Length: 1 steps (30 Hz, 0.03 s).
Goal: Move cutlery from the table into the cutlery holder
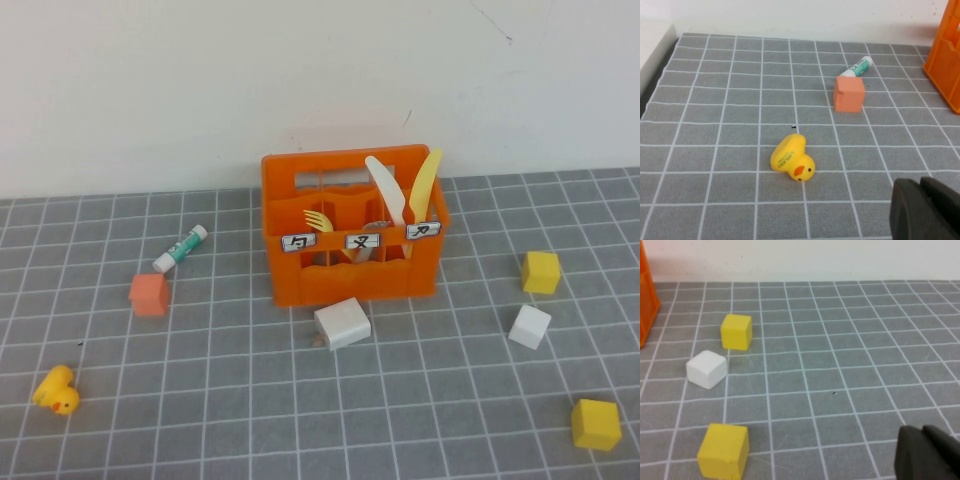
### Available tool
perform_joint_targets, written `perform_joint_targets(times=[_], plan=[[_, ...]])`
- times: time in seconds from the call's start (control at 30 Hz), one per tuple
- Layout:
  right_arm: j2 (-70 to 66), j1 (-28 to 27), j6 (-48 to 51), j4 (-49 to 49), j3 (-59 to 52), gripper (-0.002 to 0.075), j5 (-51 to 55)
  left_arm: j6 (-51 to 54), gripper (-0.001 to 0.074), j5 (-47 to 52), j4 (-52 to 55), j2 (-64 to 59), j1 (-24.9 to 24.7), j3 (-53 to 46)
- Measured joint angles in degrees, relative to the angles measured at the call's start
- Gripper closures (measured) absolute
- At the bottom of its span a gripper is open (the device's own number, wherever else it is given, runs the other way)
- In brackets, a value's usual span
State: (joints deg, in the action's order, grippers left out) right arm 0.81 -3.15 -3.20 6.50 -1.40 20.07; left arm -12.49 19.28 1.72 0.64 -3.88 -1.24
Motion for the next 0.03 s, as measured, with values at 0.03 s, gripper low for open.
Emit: perform_joint_targets(times=[0.03], plan=[[0.0, 0.0, 0.0, 0.0, 0.0, 0.0727, 0.0, 0.0, 0.0736, 0.0, 0.0, 0.0, 0.0, 0.0]])
